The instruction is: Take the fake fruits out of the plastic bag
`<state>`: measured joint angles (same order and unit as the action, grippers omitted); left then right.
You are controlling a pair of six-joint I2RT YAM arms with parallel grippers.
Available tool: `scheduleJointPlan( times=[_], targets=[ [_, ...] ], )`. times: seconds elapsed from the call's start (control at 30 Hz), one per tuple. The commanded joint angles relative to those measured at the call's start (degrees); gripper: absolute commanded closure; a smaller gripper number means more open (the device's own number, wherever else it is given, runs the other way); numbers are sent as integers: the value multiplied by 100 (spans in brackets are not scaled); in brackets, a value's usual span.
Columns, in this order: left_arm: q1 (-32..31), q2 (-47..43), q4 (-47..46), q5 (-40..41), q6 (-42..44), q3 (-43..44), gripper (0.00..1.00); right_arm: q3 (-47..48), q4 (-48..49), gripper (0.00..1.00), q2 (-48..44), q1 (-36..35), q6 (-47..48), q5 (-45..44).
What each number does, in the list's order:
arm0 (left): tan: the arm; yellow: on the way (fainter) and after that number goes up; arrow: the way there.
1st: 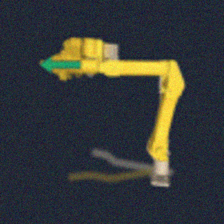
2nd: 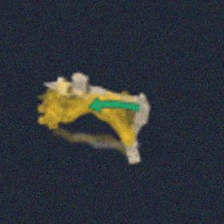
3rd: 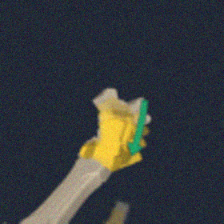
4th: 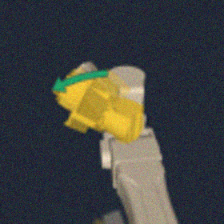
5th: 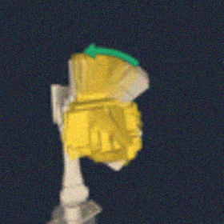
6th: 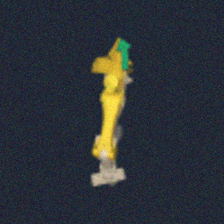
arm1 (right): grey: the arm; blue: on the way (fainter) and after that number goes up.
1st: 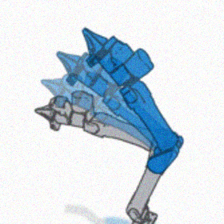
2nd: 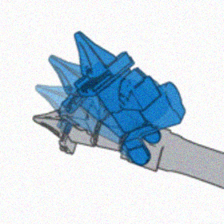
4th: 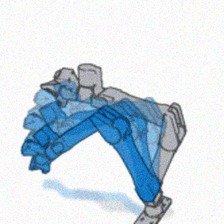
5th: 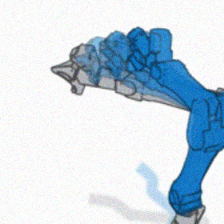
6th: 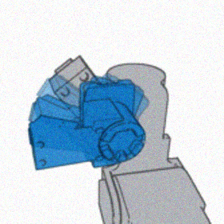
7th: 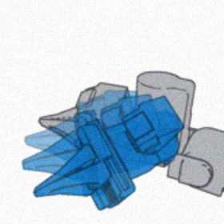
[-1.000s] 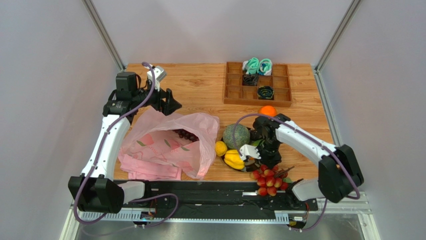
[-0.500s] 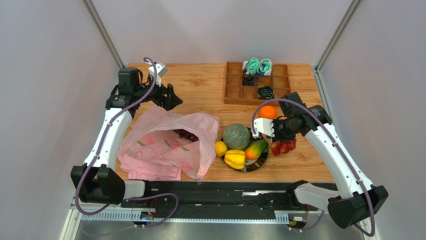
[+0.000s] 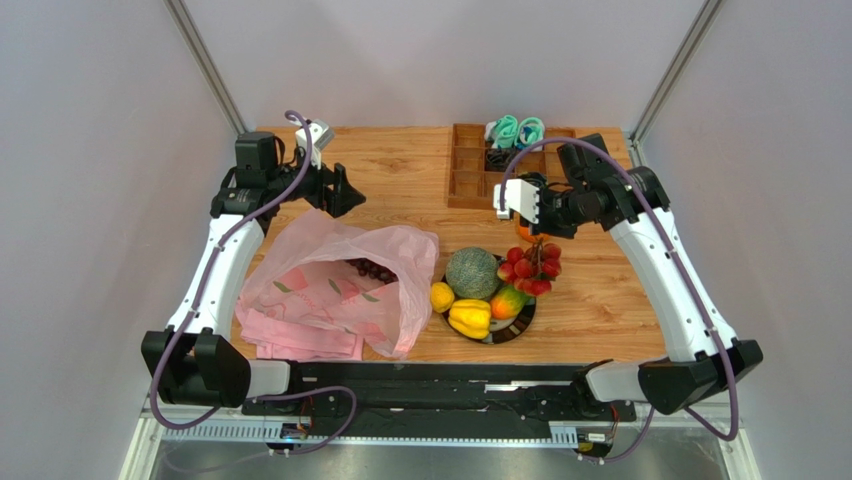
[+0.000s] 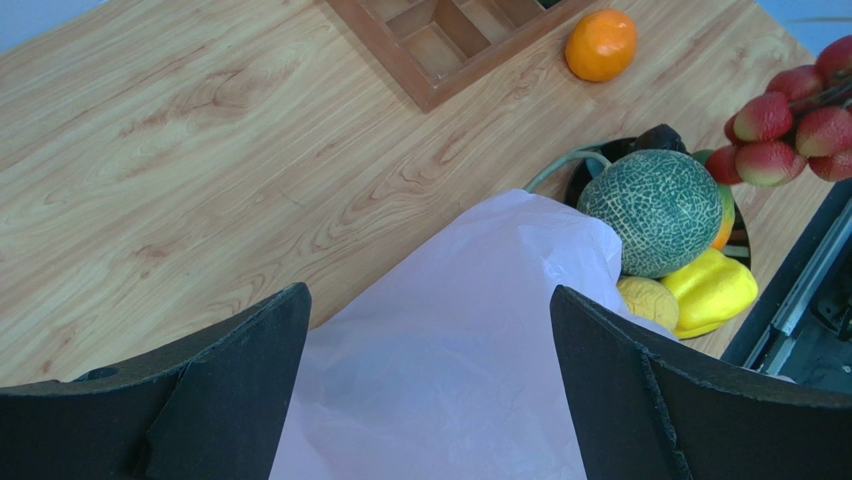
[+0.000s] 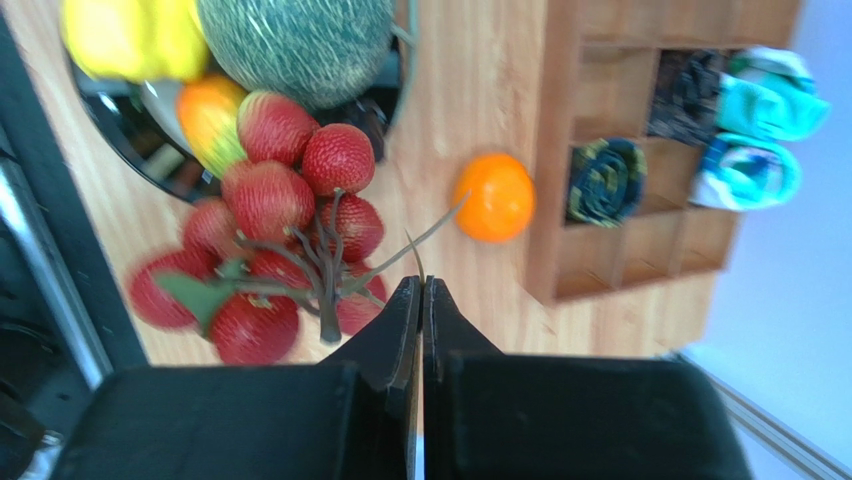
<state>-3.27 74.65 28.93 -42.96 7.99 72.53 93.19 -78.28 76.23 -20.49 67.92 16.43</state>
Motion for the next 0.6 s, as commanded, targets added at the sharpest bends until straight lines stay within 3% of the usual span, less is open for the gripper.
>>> scheduleJointPlan(
  times=[0.0, 0.57],
  targets=[
    [-7, -223, -63, -11, 53, 156, 1, 297, 163, 100, 173, 1, -718, 861],
    [-7, -469, -36, 51, 54, -108, 1, -1215, 849, 100, -11, -385, -1510, 1671]
  ],
)
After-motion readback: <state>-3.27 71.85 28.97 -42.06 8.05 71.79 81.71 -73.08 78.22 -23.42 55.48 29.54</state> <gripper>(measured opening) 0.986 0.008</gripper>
